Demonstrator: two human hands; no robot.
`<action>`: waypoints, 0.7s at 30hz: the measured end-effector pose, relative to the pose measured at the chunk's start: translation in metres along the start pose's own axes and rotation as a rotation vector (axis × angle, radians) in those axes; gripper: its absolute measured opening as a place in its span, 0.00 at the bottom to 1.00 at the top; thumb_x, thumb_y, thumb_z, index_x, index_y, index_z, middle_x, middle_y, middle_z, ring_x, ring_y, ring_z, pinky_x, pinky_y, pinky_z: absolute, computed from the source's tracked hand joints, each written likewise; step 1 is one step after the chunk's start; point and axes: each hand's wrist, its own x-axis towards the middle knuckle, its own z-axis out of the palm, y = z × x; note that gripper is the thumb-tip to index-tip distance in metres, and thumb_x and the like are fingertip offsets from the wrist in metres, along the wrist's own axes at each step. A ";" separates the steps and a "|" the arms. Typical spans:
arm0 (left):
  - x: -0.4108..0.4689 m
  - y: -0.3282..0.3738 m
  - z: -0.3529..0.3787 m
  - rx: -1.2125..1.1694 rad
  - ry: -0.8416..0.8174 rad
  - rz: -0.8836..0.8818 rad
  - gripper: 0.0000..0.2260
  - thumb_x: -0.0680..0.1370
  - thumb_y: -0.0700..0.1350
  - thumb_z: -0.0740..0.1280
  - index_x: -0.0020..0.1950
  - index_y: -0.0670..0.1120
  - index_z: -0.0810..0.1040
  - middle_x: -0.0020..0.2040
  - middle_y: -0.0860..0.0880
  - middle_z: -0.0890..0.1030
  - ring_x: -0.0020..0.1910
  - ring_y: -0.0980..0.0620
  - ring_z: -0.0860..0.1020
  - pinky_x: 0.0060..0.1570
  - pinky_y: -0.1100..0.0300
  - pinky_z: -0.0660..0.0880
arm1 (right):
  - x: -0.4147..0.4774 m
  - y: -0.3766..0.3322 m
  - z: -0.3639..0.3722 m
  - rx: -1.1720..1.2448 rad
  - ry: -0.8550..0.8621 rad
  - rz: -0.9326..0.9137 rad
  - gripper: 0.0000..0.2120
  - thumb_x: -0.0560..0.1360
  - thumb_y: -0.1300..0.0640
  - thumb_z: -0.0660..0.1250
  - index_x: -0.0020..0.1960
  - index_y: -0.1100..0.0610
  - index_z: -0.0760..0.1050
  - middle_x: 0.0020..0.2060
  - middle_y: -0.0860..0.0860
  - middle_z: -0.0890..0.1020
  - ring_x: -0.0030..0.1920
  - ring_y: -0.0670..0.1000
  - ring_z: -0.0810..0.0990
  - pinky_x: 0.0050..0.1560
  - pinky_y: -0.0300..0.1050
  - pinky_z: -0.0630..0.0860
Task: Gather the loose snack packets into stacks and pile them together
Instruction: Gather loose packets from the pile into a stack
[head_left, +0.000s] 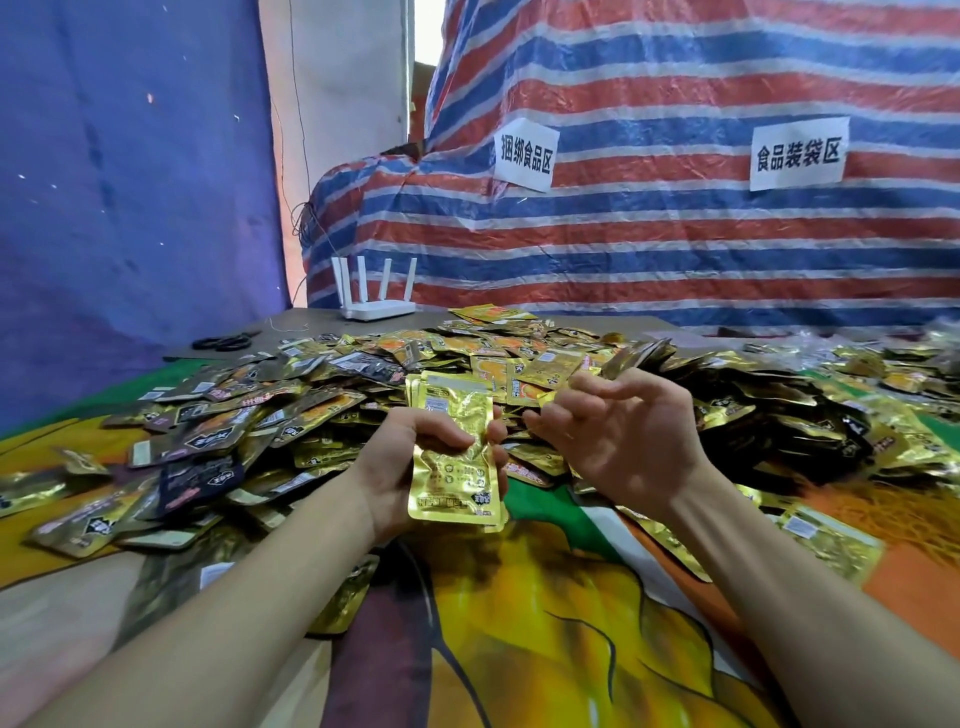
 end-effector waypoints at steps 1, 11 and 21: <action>0.001 0.000 -0.001 0.007 0.009 -0.004 0.17 0.66 0.32 0.62 0.52 0.38 0.81 0.44 0.44 0.78 0.39 0.46 0.79 0.46 0.49 0.79 | 0.001 0.000 0.000 0.005 0.003 -0.003 0.10 0.67 0.62 0.60 0.37 0.61 0.80 0.25 0.50 0.69 0.28 0.51 0.71 0.57 0.50 0.77; 0.007 0.008 0.000 0.011 0.426 0.256 0.10 0.76 0.34 0.61 0.47 0.41 0.82 0.43 0.42 0.84 0.40 0.43 0.84 0.34 0.47 0.82 | 0.007 0.016 -0.002 -0.465 0.177 -0.021 0.30 0.66 0.62 0.77 0.66 0.48 0.78 0.54 0.61 0.85 0.49 0.62 0.87 0.36 0.50 0.83; 0.014 -0.007 0.022 -0.044 0.601 0.443 0.04 0.77 0.36 0.70 0.51 0.37 0.81 0.41 0.40 0.83 0.34 0.42 0.84 0.31 0.52 0.81 | 0.008 0.066 0.035 -0.893 0.181 -0.315 0.26 0.65 0.63 0.81 0.59 0.45 0.81 0.51 0.39 0.84 0.55 0.45 0.84 0.60 0.52 0.81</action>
